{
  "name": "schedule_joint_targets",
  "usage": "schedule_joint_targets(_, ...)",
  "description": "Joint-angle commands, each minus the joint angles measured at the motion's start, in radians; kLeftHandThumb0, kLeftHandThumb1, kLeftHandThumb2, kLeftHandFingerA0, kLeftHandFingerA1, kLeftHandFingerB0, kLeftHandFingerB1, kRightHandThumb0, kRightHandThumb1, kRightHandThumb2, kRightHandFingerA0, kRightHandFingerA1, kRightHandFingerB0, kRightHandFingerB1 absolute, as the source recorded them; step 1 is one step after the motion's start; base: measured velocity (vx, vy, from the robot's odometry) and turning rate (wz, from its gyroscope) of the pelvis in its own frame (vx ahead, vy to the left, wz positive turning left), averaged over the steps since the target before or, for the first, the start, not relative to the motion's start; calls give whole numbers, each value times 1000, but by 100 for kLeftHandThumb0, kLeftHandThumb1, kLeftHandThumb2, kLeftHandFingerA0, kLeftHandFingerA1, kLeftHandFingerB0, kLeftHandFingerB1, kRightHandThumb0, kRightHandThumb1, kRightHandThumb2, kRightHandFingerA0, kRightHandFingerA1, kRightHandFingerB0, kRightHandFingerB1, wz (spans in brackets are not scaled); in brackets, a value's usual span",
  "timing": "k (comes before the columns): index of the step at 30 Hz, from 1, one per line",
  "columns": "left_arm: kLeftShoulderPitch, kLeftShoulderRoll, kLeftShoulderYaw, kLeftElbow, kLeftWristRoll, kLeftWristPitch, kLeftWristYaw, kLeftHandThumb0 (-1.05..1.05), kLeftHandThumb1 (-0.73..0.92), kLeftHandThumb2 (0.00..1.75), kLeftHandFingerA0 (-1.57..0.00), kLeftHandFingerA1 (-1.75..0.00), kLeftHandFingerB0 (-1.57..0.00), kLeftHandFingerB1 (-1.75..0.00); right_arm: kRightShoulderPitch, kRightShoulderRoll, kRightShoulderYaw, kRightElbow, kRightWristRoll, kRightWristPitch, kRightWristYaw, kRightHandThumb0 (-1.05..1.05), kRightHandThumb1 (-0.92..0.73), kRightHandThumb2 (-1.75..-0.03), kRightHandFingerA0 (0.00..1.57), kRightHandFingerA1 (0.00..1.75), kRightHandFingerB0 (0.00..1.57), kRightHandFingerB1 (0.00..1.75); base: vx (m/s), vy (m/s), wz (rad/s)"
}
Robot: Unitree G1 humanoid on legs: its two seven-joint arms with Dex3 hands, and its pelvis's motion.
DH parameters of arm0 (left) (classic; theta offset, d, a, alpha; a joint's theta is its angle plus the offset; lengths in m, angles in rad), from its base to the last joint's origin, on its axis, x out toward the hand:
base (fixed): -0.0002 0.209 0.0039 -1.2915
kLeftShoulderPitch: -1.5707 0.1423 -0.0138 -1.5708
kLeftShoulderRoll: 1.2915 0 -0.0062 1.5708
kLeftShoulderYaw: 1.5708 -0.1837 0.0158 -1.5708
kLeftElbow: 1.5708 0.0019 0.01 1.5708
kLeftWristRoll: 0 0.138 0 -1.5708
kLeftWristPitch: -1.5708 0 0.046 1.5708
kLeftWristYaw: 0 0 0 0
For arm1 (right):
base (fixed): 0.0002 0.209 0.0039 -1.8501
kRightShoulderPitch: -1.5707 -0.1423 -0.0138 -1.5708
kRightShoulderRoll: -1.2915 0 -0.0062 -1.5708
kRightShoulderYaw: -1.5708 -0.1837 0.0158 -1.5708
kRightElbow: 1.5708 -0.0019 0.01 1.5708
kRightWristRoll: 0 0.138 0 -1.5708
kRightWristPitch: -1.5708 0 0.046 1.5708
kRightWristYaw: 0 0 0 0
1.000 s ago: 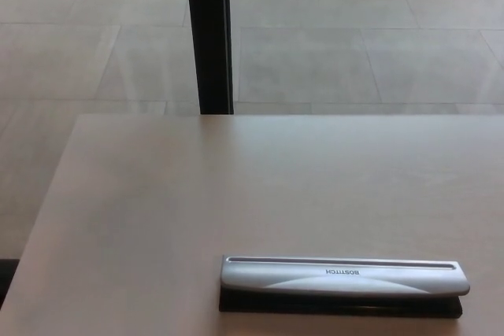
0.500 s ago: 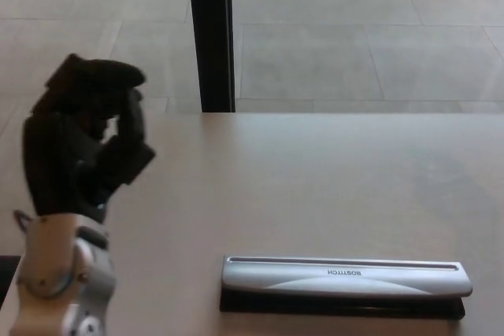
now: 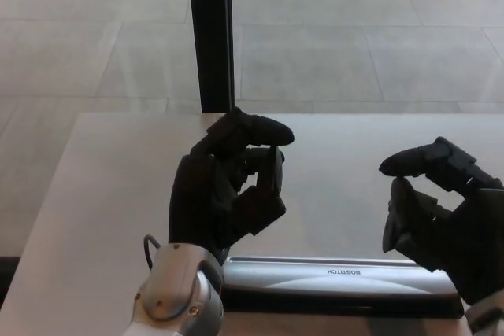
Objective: A hole pucnch is kept on the middle on the desk infront of the robot and the robot uses both its hands as fists to press on it and use it
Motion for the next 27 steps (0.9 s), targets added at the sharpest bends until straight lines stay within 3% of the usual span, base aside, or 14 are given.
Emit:
schedule_joint_targets(1,62,-117,-25,43,16,-21,75,-28,81,89,-86,-175,-48,-169,18,-10,17,46,-76,-41,14,-34,-67,-100,98,175,70,153,0,0,0)
schedule_joint_targets(4,78,-123,-44,66,25,-55,87,-29,82,87,-86,-175,-49,-166,21,1,21,76,-89,-71,13,-35,-65,-102,100,175,64,162,0,0,0)
schedule_joint_targets(14,105,-176,-87,197,52,-152,179,-32,82,83,-86,-175,-51,-170,-1,34,17,182,-126,-142,-3,-36,-61,-106,105,175,70,161,0,0,0)
schedule_joint_targets(16,107,-205,-84,247,50,-200,201,-32,84,78,-84,-175,-49,-168,-6,48,14,219,-134,-169,-9,-36,-61,-104,106,175,72,158,0,0,0)
schedule_joint_targets(19,145,-317,-105,392,96,-352,342,-35,85,80,-91,-175,-53,-156,-4,100,1,344,-165,-292,-58,-40,-60,-104,109,175,84,147,0,0,0)
schedule_joint_targets(27,167,-360,-173,550,183,-509,497,-33,79,87,-93,-175,-58,-157,3,144,-6,446,-222,-384,-125,-45,-63,-98,108,175,77,157,0,0,0)
